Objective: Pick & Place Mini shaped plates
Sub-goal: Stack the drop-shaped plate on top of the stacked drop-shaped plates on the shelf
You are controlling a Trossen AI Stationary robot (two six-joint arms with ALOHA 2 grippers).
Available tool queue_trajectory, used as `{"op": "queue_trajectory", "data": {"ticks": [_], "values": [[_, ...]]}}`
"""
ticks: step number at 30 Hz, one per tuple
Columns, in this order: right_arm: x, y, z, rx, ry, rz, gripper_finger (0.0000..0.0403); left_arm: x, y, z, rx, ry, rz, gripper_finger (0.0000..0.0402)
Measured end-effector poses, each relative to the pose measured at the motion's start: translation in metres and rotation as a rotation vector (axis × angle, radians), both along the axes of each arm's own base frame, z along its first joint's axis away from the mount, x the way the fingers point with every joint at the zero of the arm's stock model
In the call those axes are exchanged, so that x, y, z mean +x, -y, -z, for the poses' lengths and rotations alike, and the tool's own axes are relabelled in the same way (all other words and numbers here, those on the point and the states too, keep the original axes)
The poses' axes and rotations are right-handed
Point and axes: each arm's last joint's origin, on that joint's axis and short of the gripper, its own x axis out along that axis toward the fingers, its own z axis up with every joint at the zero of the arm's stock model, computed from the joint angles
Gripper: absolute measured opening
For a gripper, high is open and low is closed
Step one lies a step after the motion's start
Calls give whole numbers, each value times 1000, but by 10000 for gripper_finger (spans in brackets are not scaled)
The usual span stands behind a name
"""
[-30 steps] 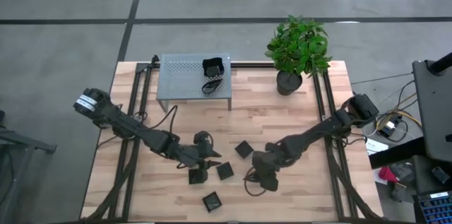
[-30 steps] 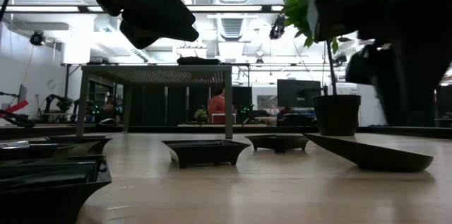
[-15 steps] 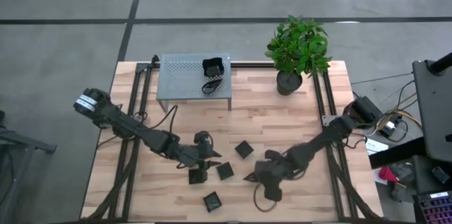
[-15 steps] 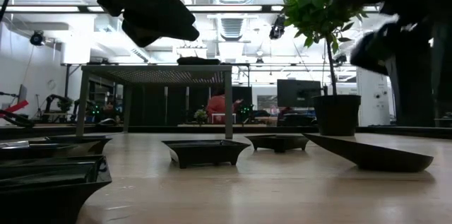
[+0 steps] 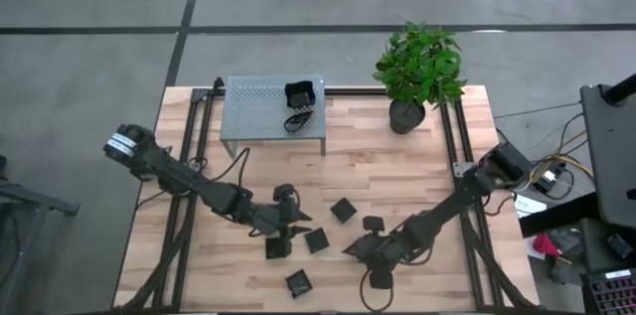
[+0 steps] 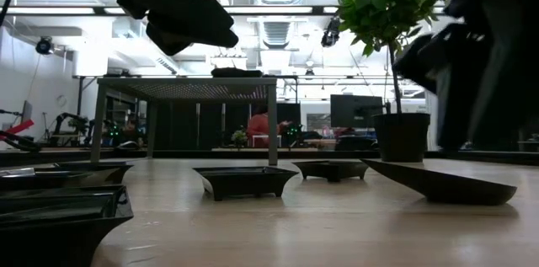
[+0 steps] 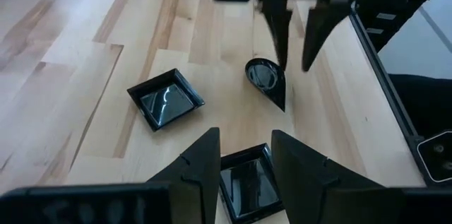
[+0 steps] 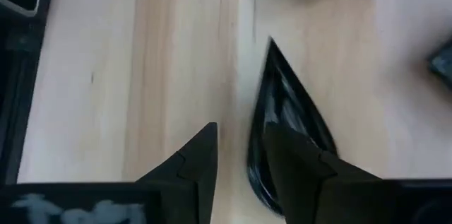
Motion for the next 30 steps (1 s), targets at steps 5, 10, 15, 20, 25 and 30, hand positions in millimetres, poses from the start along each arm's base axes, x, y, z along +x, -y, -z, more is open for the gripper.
{"op": "queue_trajectory", "data": {"ticks": [5,10,15,20,25,30], "values": [[6,-8,17,-2,-14,2,109,0,0,0,0,2,1,120],[9,-11,21,0,-17,7,99,0,0,0,0,0,0,120],[8,-11,21,-6,-24,1,83,0,0,0,-1,1,0,120],[5,-12,21,-33,-41,-25,67,0,0,-1,-3,6,0,120],[3,-10,23,-54,-70,-24,53,0,0,-1,-5,7,-1,120],[2,-9,23,-70,-76,-40,22,1,0,-1,-7,13,-1,120]]}}
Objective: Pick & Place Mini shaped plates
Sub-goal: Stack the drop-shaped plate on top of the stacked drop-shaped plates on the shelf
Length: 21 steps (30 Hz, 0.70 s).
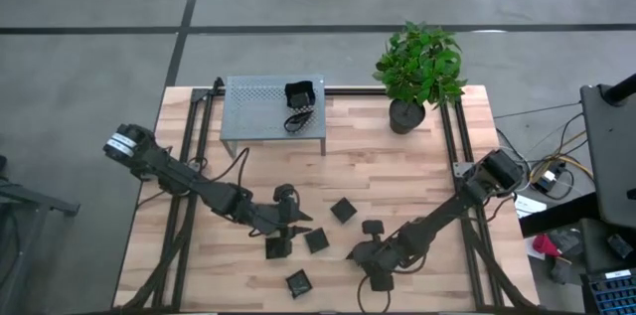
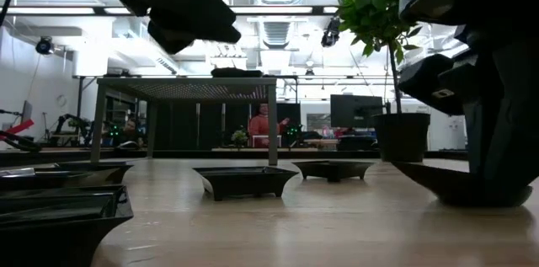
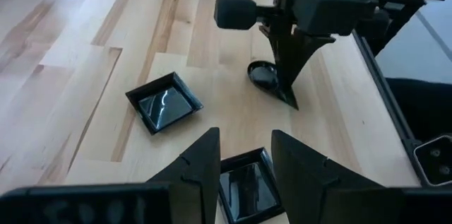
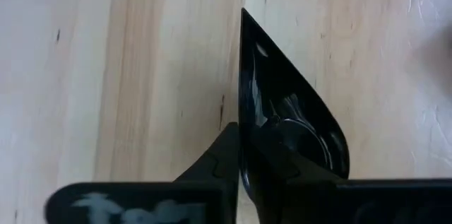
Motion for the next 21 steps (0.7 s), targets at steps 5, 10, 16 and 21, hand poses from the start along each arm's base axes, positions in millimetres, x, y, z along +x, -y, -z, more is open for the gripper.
{"op": "queue_trajectory", "data": {"ticks": [5,10,16,21], "values": [[0,0,-6,-13,17,-44,9,3,2,-7,22,74,45,120],[6,-4,-30,4,91,-102,8,5,4,-13,60,143,129,120],[10,-8,-81,30,273,-222,8,8,6,-23,183,268,202,120],[6,-7,-129,117,486,-373,8,9,12,-38,201,449,365,120]]}}
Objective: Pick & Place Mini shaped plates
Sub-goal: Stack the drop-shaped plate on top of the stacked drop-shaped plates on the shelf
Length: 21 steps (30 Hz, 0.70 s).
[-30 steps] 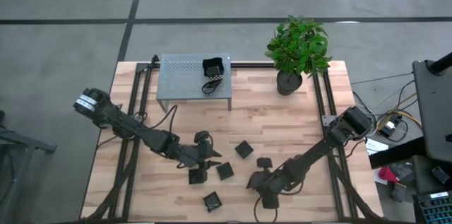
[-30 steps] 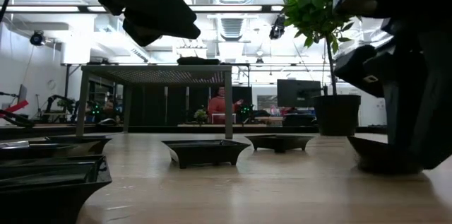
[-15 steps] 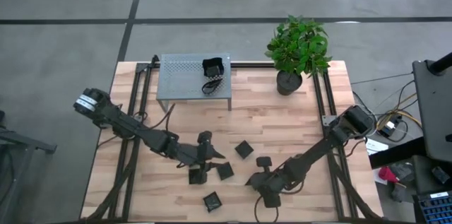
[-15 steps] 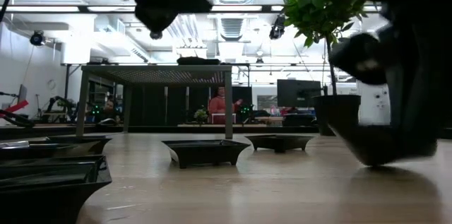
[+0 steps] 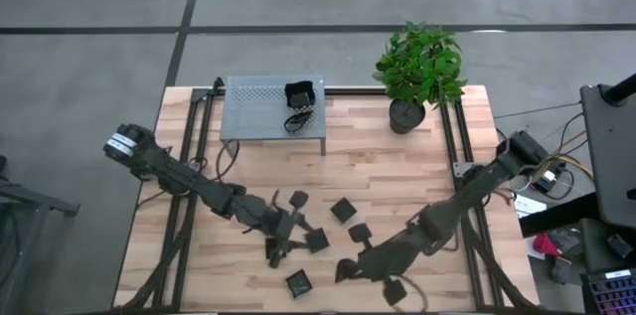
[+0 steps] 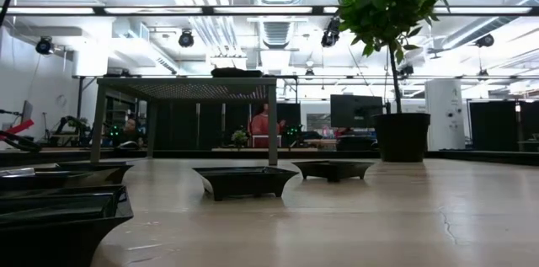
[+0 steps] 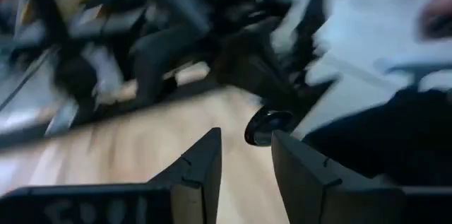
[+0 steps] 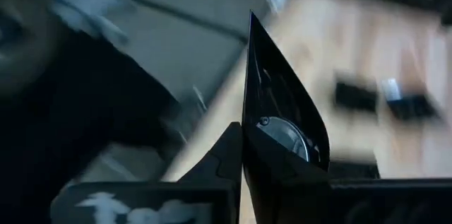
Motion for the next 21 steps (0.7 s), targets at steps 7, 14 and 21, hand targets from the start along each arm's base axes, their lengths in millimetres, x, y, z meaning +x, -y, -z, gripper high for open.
{"op": "queue_trajectory", "data": {"ticks": [7,14,21], "values": [[-12,5,-56,124,301,-208,8,0,1,-22,-43,196,38,120],[-9,13,-68,135,394,-243,8,12,7,-44,-72,274,137,119],[4,16,-54,168,327,-243,8,25,15,-46,-67,229,211,119]]}}
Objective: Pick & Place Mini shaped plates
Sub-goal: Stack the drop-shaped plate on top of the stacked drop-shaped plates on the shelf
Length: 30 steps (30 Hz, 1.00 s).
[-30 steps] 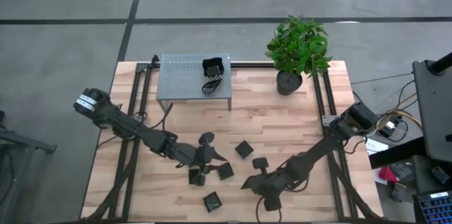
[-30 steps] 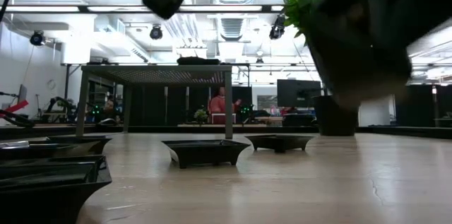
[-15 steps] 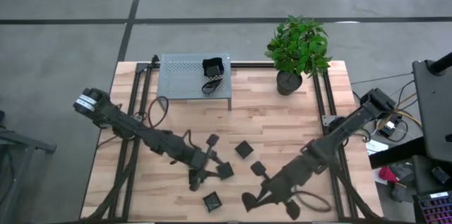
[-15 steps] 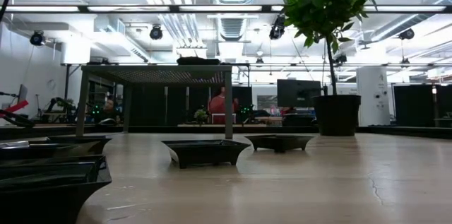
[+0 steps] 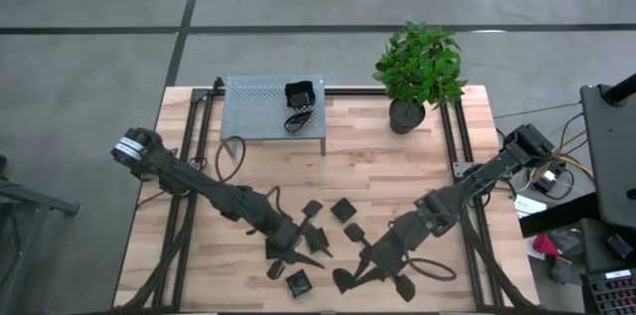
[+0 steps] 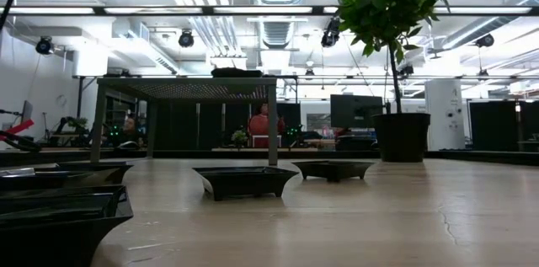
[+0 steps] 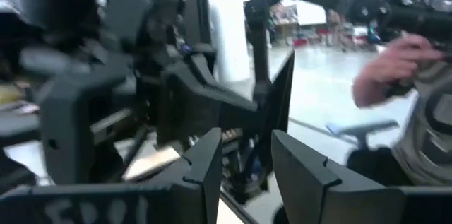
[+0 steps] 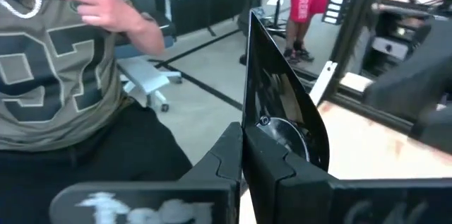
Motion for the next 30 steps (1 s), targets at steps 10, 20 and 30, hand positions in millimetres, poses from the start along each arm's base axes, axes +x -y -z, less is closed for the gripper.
{"op": "queue_trajectory", "data": {"ticks": [10,20,30], "values": [[2,-1,2,21,-10,-18,8,8,5,12,14,-54,60,119],[5,4,2,20,-14,-3,8,23,14,20,23,-92,113,119],[5,5,8,33,-50,-4,8,22,14,10,16,-62,207,119]]}}
